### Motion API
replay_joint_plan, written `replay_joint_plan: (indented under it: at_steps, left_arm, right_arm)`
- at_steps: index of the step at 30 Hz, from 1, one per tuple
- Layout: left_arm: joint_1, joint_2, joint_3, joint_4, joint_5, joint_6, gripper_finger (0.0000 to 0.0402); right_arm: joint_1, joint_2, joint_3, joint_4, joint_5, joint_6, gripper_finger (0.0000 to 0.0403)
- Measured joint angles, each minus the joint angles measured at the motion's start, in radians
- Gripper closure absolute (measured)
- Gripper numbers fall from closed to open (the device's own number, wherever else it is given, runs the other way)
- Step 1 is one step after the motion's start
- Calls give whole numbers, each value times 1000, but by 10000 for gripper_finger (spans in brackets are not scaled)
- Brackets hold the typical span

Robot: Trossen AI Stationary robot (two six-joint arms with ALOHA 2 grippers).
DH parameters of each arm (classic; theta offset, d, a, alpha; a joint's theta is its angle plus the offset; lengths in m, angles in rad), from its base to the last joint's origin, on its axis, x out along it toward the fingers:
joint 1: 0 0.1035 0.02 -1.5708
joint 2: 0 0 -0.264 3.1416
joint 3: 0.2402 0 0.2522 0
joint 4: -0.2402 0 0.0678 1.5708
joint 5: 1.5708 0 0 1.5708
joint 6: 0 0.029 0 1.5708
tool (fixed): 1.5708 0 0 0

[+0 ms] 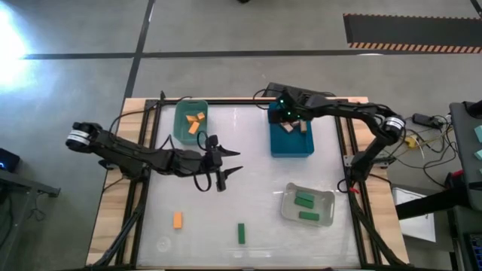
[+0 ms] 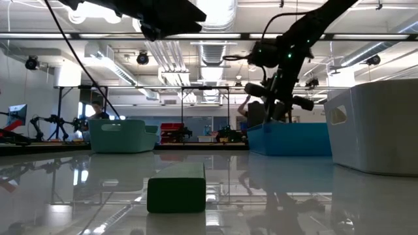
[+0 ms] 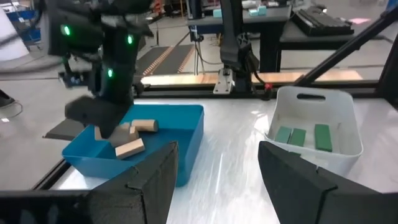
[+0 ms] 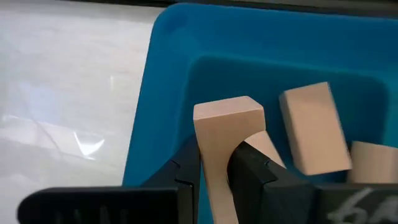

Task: Sort & place blocks by color
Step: Put the brown wooden block into the dark blue bin, then put the green wooden block into the gray bin

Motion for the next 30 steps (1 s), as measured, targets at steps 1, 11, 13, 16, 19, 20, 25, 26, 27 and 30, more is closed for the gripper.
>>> replay_joint_plan:
  at_steps: [1, 11, 13, 16, 19, 20, 25, 26, 27, 30]
  left_arm:
    - [0, -7, 0, 0, 0, 0, 195]
    - [-4, -53, -2, 1, 0, -6, 195]
    - [-4, -54, -2, 1, 0, -6, 195]
    - [-4, -53, -3, 1, 0, -6, 195]
    - [-4, -53, -3, 0, 0, -6, 195]
    - [-4, -52, -3, 0, 0, -6, 195]
    - [-4, -52, -3, -14, 0, -15, 195]
    - [-5, -52, -3, -30, 0, -29, 195]
    - [-5, -52, -3, -50, 0, -40, 195]
    - [-6, -52, -3, -119, 0, -81, 195]
  right_arm:
    - [0, 11, 0, 8, 0, 14, 356]
    - [-1, 120, -1, 96, -20, 49, 351]
    - [-1, 132, -1, 99, -21, 67, 340]
    - [-1, 144, -1, 100, -22, 68, 314]
    - [-1, 144, -1, 100, -22, 60, 286]
    - [-1, 141, -1, 100, -22, 55, 277]
    - [0, 87, -1, 89, -45, 14, 242]
    - [2, 69, -1, 86, -54, 9, 237]
    - [6, 50, -1, 86, -62, 6, 234]
    - [35, -22, -1, 84, -78, -23, 226]
